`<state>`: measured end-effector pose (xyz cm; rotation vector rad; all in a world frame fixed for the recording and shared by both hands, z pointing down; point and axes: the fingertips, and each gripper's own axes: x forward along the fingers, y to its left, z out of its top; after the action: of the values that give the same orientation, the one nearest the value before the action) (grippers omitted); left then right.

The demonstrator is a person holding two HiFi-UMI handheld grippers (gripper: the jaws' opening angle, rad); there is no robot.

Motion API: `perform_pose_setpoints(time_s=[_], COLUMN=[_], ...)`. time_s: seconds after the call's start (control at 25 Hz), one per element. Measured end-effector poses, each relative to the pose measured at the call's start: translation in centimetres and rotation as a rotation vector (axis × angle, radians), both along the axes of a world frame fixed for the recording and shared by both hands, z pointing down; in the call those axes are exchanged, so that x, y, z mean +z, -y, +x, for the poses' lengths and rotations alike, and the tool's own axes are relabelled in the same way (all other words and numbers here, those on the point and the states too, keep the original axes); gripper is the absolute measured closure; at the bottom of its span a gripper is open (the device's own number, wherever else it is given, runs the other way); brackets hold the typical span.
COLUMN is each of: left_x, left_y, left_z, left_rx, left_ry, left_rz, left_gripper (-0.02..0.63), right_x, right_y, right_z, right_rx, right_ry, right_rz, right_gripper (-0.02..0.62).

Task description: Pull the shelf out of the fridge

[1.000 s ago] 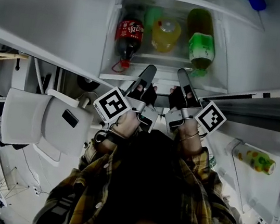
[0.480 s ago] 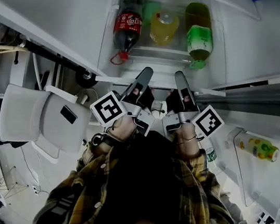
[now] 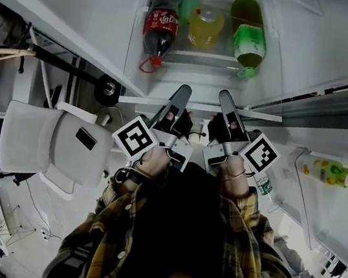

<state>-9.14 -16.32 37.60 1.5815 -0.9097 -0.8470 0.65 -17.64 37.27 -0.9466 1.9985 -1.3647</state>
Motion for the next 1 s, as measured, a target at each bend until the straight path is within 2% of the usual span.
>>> perform_pose_setpoints(time_s=[0.76, 1.0], left_x=[-0.2, -0.5], left_y=[-2.6, -2.9], left_z=[0.4, 0.3], left_rx=[0.022, 0.022], left_ry=[-0.016, -0.001], left_rz=[-0.007, 0.000], left_gripper=[0.568, 0.566], right_x=[-0.9, -1.0], right_y=[-2.7, -3.0], right_z=[0.4, 0.4], right_rx=[0.007, 0.001], right_ry=[-0.001, 0.011], right_rz=[0.027, 0.026], right_gripper=[0.534, 0.532])
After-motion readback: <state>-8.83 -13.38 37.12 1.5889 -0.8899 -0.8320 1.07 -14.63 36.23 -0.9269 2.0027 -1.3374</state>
